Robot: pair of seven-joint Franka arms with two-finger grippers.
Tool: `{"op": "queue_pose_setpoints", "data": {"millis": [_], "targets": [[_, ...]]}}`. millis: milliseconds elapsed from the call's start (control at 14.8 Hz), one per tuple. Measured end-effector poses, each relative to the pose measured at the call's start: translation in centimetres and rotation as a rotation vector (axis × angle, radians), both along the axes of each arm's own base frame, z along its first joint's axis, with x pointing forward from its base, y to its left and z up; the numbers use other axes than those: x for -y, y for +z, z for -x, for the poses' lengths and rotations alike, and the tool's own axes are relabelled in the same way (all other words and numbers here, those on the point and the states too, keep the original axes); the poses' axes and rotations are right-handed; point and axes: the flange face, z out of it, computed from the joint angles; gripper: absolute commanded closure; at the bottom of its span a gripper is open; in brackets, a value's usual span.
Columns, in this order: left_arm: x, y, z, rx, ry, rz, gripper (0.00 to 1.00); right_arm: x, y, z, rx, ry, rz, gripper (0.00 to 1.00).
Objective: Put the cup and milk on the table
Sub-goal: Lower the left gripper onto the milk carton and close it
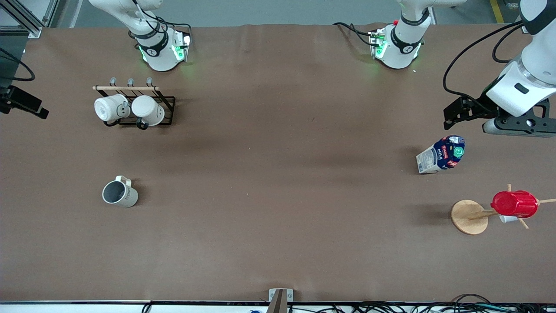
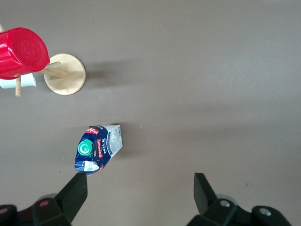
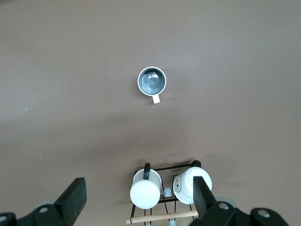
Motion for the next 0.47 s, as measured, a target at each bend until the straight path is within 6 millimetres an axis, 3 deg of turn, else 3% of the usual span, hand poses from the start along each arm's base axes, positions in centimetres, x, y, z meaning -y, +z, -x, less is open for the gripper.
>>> {"op": "queue_pose_setpoints", "data": {"millis": [472], "targets": [[-0.02, 0.00, 0.06, -0.001, 0.023, 0.001, 0.00, 0.10, 0.01, 0.00, 0.001, -0.001, 0.001, 0.00]]}}
